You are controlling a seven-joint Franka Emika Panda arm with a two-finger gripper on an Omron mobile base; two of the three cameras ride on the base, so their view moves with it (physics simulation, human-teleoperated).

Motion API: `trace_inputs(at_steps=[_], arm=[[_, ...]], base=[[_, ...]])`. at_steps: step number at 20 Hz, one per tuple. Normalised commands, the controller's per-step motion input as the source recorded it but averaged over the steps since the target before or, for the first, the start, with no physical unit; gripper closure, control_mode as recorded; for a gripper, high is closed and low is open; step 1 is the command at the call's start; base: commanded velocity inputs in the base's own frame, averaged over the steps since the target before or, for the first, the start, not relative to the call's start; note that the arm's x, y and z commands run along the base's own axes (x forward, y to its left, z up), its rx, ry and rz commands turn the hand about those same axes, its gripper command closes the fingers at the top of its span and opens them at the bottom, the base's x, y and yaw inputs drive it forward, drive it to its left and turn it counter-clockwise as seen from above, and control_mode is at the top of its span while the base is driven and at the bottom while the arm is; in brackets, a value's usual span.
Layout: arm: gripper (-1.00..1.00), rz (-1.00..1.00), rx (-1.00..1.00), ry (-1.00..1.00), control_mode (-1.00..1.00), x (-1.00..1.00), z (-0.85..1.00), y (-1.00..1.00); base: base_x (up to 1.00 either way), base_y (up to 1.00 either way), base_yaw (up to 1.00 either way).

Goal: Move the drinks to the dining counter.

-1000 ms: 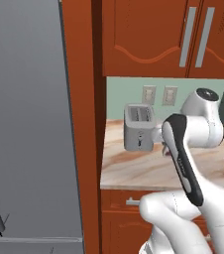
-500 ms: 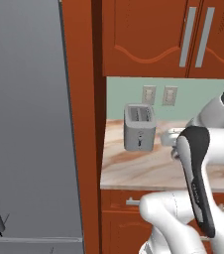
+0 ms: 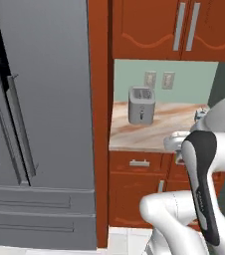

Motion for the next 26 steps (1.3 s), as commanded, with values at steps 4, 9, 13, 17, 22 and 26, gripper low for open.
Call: trace_inputs(at_steps=[4, 9, 13, 17, 22, 26], arm=[[1.00, 0.00, 0.00, 0.00, 1.00, 0.00, 0.00, 0.00], [1.00, 0.00, 0.00, 0.00, 1.00, 0.00, 0.00, 0.00], [1.00, 0.00, 0.00, 0.00, 1.00, 0.00, 0.00, 0.00], [1.00, 0.00, 0.00, 0.00, 1.00, 0.00, 0.00, 0.00], [1.00, 0.00, 0.00, 0.00, 1.00, 0.00, 0.00, 0.00], [1.00, 0.00, 0.00, 0.00, 1.00, 0.00, 0.00, 0.00]], base=[[-0.54, 0.78, 0.77], [-0.01, 0.07, 1.00], [0.00, 0.00, 1.00], [0.00, 0.00, 1.00], [0.00, 0.00, 1.00], [0.00, 0.00, 1.00]])
